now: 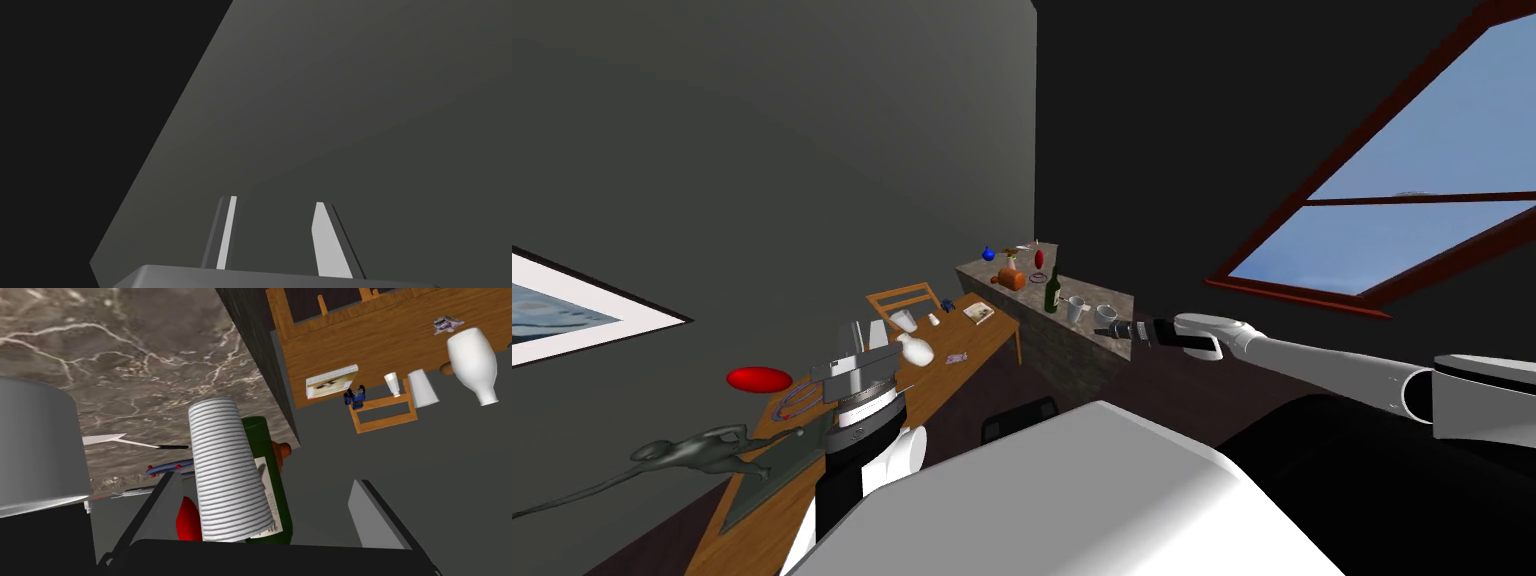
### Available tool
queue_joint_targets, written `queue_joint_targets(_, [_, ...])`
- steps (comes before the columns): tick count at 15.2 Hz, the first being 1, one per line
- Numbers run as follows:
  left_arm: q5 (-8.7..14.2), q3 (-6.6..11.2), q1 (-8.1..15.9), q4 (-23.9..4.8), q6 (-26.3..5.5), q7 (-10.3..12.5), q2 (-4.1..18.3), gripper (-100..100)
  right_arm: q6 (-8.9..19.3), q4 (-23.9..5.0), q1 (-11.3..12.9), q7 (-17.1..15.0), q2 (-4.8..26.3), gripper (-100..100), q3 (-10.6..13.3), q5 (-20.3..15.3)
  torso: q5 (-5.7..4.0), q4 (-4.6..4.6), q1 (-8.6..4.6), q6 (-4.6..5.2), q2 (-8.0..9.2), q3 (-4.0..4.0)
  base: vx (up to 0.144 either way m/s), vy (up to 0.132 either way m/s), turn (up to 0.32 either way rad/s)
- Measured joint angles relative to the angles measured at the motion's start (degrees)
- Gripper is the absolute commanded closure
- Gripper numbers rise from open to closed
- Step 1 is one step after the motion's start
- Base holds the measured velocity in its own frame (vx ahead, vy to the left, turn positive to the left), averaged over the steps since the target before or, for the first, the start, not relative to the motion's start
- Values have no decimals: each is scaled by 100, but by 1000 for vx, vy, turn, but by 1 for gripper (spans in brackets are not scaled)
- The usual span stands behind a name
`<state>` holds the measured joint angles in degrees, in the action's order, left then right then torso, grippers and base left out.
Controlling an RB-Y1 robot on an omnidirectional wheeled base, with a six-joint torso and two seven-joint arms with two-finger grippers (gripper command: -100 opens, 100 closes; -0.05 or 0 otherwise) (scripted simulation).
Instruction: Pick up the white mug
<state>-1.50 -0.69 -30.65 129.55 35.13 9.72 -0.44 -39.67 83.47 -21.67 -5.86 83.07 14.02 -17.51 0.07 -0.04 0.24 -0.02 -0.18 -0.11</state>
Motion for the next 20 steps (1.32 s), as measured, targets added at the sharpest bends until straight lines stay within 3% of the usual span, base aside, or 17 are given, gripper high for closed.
queue_joint_targets(9, [0,0,0,0,0,0,0,0,-9,-607,-23,82,1090,-100,346,-549,-2,-2,-8,0,-6,-4,74,33,127])
queue_joint_targets(14, [0,0,0,0,0,0,0,0,-104,-1081,101,87,1418,-100,817,-1110,-6,-4,-13,0,-15,-9,94,10,139])
queue_joint_targets(20, [0,1,0,0,0,0,1,0,-64,-1155,-244,152,1766,-100,1189,-1393,-7,0,-20,3,1,1,65,-7,89])
